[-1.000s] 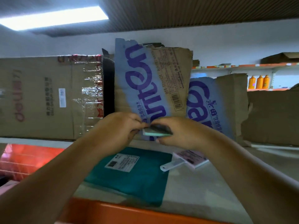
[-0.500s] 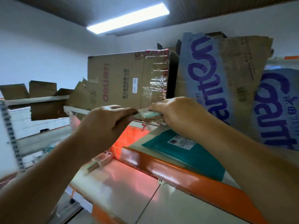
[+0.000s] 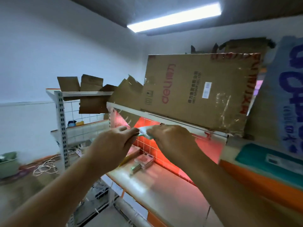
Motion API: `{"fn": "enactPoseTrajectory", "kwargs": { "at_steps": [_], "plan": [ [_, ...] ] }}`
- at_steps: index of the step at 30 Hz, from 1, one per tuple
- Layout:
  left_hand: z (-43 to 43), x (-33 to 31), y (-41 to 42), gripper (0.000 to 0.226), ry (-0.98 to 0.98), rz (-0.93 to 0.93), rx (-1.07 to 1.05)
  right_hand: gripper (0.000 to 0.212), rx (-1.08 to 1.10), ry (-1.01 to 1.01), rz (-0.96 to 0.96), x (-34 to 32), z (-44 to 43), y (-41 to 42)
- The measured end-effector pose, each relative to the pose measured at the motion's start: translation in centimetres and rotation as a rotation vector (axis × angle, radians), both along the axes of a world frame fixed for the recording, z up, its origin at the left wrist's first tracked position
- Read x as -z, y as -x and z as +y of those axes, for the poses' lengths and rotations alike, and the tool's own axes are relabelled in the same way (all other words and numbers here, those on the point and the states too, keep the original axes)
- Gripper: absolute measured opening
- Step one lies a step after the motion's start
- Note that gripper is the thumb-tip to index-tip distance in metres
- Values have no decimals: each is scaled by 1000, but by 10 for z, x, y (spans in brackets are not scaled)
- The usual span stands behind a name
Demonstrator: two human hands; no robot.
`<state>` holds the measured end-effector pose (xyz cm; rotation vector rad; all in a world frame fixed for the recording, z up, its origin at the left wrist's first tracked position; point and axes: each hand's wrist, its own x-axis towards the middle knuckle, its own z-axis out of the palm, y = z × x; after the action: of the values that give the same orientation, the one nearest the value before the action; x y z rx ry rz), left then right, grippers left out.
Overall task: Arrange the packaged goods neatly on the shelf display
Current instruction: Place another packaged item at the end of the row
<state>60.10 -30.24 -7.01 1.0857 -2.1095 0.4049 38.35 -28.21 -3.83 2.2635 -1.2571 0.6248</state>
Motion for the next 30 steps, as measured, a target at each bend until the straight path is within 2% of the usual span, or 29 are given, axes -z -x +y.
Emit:
{"fn": "enactPoseTrajectory", "kwargs": {
  "at_steps": [2,4,6,8,10,12,13,16,22,28,30],
  "plan": [
    [-7,13,-18,73,-13,-17,12,43,-17,-13,-42,20,-12,-18],
    [-13,26,-31,81,-28,-59,28,41,-13,12,-75,39,-24,-29],
    [-19,36,-39,72,-37,-118,21,36,14,-26,-121,69,-48,-28],
    [-30,50,-47,49,-73,-164,30,32,51,-167,-159,136,-107,-15],
    [-41,63,-54,39,-145,-192,48,34,19,-290,-140,183,-129,3],
    [-52,77,-57,38,-181,-211,63,34,-9,-257,-105,186,-116,-10],
    [-57,84,-57,37,-183,-228,70,36,-1,-150,-128,169,-106,-19],
    [-76,107,-55,42,-195,-311,123,37,-56,-89,-201,152,-85,-23],
    [-135,143,-49,52,-251,-411,174,36,-13,-103,-137,205,-151,-12],
    [-220,182,-39,46,-308,-413,219,60,5,-134,-184,252,-238,3],
    [-242,186,-33,48,-343,-435,254,64,71,-163,-205,251,-254,6]
  ]
}}
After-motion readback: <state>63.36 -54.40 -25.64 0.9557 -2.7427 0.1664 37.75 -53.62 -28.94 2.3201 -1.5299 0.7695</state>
